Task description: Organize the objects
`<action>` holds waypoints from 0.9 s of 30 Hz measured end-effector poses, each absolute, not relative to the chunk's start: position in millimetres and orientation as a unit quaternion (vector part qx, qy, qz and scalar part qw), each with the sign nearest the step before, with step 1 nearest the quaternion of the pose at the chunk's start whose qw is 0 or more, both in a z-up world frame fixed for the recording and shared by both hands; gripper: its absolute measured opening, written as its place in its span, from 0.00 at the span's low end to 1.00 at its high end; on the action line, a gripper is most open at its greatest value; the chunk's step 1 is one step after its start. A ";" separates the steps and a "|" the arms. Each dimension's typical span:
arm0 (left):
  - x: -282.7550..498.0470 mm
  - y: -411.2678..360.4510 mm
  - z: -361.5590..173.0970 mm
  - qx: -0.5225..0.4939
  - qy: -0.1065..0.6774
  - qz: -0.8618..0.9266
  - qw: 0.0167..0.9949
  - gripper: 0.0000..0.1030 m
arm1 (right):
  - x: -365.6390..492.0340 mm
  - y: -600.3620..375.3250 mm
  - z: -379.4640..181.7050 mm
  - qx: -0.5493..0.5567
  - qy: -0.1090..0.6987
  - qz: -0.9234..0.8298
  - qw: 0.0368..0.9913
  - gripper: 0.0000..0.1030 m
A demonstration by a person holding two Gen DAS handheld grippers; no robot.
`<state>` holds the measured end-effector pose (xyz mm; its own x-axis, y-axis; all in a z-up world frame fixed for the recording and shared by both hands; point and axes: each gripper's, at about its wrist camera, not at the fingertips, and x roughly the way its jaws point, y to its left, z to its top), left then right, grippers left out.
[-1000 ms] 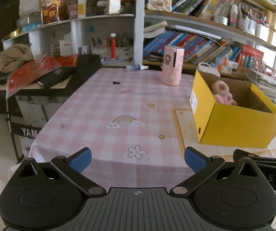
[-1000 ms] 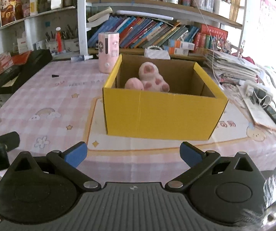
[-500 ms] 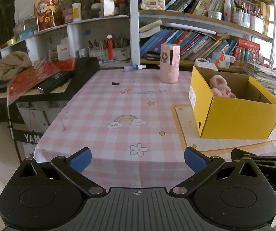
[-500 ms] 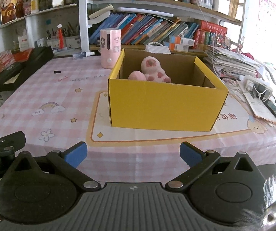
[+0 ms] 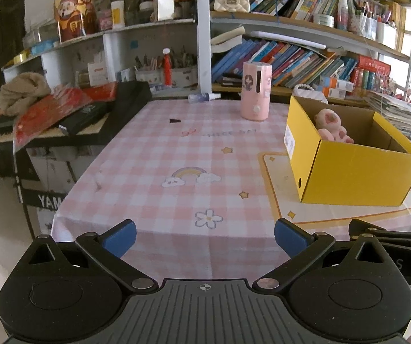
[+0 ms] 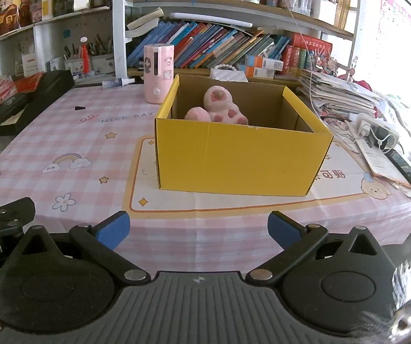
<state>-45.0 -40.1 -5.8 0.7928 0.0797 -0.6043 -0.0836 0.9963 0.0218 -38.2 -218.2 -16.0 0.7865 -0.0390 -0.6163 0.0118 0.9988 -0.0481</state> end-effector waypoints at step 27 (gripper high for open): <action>-47.7 -44.8 -3.2 0.001 0.315 0.046 0.948 1.00 | -43.5 -219.0 -11.6 -0.024 0.315 -0.027 0.948 1.00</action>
<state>-47.7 -44.8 -3.2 0.7968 0.0874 -0.5979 -0.0861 0.9958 0.0308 -43.5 -219.0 -11.6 0.7999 -0.0660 -0.5964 0.0360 0.9974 -0.0621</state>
